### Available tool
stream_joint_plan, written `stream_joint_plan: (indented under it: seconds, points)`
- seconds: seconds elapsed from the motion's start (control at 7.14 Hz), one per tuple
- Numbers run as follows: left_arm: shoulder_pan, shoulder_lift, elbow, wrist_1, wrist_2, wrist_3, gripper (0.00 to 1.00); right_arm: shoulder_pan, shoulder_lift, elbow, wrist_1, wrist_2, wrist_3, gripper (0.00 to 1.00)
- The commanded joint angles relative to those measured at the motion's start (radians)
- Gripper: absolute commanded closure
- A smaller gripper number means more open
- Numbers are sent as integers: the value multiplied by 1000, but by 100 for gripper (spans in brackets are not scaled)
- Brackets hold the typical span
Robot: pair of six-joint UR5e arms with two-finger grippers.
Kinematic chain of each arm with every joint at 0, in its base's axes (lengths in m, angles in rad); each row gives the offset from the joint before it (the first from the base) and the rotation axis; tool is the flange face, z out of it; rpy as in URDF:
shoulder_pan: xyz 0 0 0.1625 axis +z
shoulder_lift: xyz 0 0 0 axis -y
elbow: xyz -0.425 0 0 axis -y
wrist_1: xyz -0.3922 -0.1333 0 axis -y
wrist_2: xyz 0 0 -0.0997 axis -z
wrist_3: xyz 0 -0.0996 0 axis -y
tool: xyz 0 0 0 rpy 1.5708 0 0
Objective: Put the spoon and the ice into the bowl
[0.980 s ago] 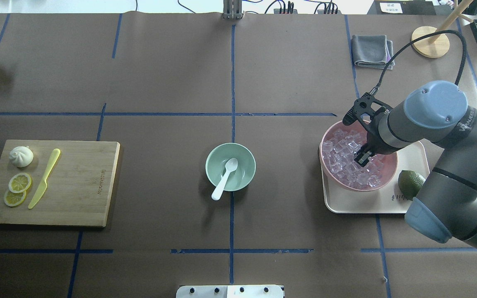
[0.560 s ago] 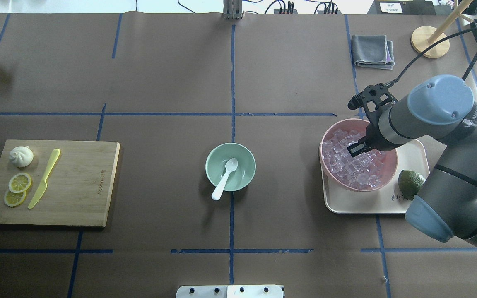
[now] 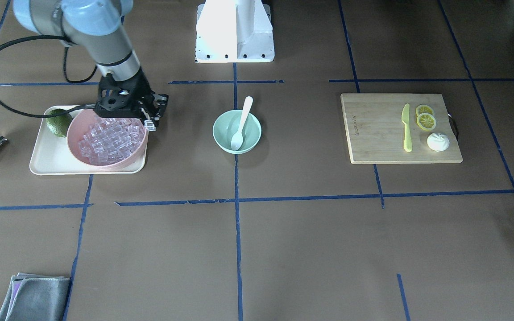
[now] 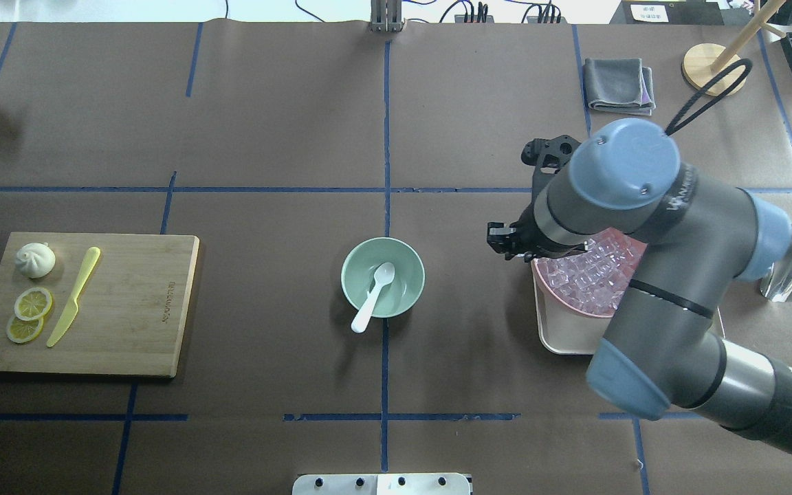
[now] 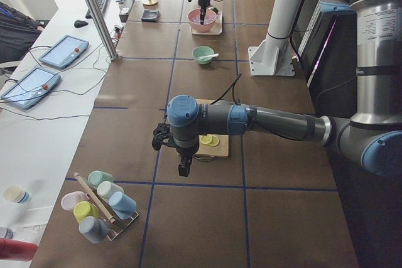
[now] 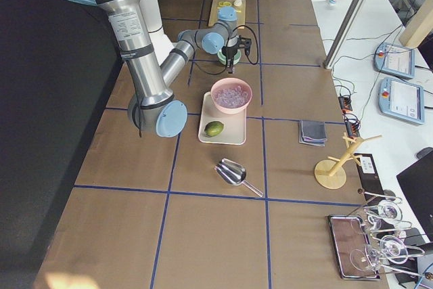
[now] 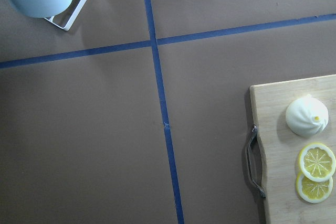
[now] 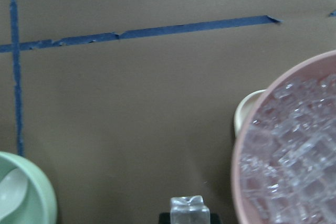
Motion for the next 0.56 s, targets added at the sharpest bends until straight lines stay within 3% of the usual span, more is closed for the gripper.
stream_joint_plan:
  seconds: [0.0,0.42]
  points:
    - [0,1,0,0,0,-2,0,-114,180,-84,-91,-80,151,99]
    - [2,-1,0,2,0,-6,0,-188,404,-372,-82,-169,239,98]
